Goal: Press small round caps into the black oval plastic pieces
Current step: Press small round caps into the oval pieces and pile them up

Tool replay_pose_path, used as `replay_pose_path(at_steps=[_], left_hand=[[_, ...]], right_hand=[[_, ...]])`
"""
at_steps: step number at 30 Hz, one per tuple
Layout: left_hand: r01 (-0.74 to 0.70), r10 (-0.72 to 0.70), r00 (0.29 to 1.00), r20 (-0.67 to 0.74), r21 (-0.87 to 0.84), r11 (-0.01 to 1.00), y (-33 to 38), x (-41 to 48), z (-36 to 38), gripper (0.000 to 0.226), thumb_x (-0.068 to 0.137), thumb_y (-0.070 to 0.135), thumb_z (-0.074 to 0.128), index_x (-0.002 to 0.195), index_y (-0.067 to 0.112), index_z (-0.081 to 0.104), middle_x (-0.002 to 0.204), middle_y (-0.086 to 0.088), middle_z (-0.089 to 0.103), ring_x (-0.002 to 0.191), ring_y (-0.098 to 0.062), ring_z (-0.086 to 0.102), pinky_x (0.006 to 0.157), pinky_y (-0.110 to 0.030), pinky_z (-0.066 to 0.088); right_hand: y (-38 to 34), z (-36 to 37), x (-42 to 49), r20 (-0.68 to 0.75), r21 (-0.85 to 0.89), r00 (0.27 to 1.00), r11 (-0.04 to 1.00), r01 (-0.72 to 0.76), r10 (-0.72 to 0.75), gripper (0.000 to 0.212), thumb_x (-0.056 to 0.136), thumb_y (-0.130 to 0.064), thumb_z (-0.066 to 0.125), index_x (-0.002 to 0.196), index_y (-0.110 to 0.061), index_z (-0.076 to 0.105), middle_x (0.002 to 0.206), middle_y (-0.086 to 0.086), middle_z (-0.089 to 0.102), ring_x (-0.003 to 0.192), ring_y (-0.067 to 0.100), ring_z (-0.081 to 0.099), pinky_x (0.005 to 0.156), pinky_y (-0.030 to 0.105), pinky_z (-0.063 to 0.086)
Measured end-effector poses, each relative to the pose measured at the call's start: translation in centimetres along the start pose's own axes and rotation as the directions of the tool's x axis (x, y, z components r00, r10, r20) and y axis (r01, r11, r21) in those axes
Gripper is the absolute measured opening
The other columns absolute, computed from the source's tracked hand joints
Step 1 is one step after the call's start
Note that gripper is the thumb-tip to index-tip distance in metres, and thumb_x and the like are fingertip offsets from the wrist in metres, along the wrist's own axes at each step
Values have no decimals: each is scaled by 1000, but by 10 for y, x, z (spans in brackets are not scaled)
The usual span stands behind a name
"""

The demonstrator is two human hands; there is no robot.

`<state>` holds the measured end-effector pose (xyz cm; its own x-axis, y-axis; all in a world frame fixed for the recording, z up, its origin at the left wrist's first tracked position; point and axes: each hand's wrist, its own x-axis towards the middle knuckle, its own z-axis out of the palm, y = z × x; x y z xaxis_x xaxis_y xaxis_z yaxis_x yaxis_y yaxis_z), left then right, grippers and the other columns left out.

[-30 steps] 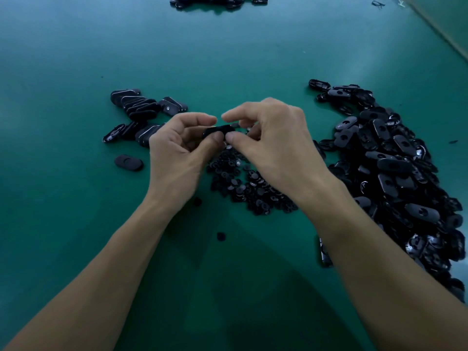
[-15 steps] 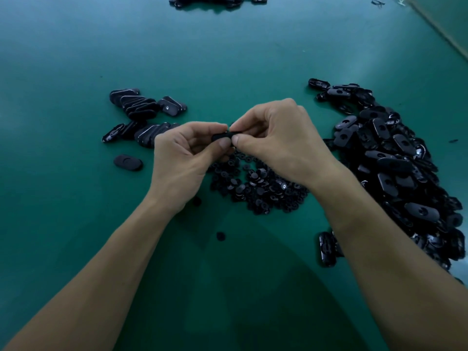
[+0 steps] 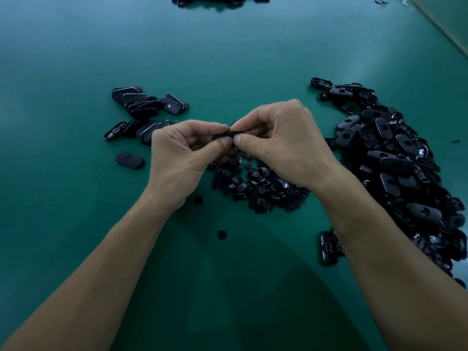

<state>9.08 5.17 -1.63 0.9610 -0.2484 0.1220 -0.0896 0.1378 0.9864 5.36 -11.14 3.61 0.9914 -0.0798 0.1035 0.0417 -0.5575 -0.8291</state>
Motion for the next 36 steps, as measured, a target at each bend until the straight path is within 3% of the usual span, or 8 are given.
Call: replay_pose_path(at_steps=[5, 8, 12, 15, 17, 22, 29, 36], left_hand=[[-69, 74, 996, -48, 93, 993, 2, 1, -2, 21, 83, -7, 75, 87, 14, 73, 75, 7, 77, 67, -9, 73, 68, -21, 58], [-163, 203, 967, -152, 242, 957, 4, 3, -6, 21, 85, 3, 74, 92, 22, 73, 82, 8, 76, 74, -13, 74, 75, -29, 60], [-180, 312, 879, -360, 356, 917, 3, 14, -25, 13, 90, 14, 68, 96, 25, 70, 81, 1, 72, 71, -24, 71, 72, -41, 60], [-129, 375, 852, -365, 548, 826, 3, 20, -37, 9, 89, 25, 66, 97, 31, 67, 82, 17, 68, 72, -9, 66, 72, -27, 55], [-83, 371, 862, -346, 625, 776, 2, 21, -41, 9, 88, 30, 65, 97, 32, 67, 82, 24, 64, 72, 1, 63, 74, -23, 53], [61, 262, 904, -339, 707, 704, -3, 21, -46, 14, 85, 37, 68, 97, 31, 73, 89, 8, 73, 92, -27, 68, 84, -44, 55], [153, 251, 902, -351, 804, 575, -5, 21, -48, 20, 84, 39, 70, 101, 28, 72, 104, 6, 50, 107, -25, 57, 92, -35, 45], [48, 322, 893, -313, 779, 625, -5, 20, -44, 19, 89, 40, 63, 98, 25, 70, 97, 6, 53, 99, -25, 60, 90, -46, 50]], right_hand=[[-1, 6, 2, -25, -17, 999, 999, -33, 33, 15, 89, -13, 70, 98, -21, 78, 70, -20, 69, 68, -9, 66, 70, 9, 49], [-7, 21, 1, -72, -152, 997, 987, -45, 34, 28, 95, -21, 62, 122, -18, 70, 95, -7, 73, 90, 2, 65, 90, 16, 48], [-10, 48, -7, 123, -510, 992, 857, 71, -10, 42, 98, -29, 57, 139, -19, 56, 131, 5, 58, 120, 26, 49, 107, 36, 37], [-11, 63, -14, 281, -615, 958, 757, 220, -50, 41, 98, -39, 56, 138, -30, 54, 139, -1, 48, 125, 29, 37, 103, 42, 31], [-10, 69, -17, 285, -618, 955, 747, 245, -77, 33, 99, -34, 55, 132, -32, 59, 137, -2, 48, 125, 29, 37, 100, 42, 31], [-6, 68, -14, 228, -598, 968, 770, 223, -103, 36, 97, -11, 55, 127, -28, 65, 129, -2, 55, 114, 25, 45, 95, 36, 35], [-6, 63, -11, 158, -636, 985, 756, 152, -65, 29, 100, -23, 52, 126, -30, 63, 130, -8, 56, 118, 24, 40, 95, 36, 28], [-6, 65, -6, 126, -610, 986, 775, 166, -112, 25, 97, -13, 57, 108, -31, 71, 104, -9, 69, 104, 21, 46, 85, 32, 32]])
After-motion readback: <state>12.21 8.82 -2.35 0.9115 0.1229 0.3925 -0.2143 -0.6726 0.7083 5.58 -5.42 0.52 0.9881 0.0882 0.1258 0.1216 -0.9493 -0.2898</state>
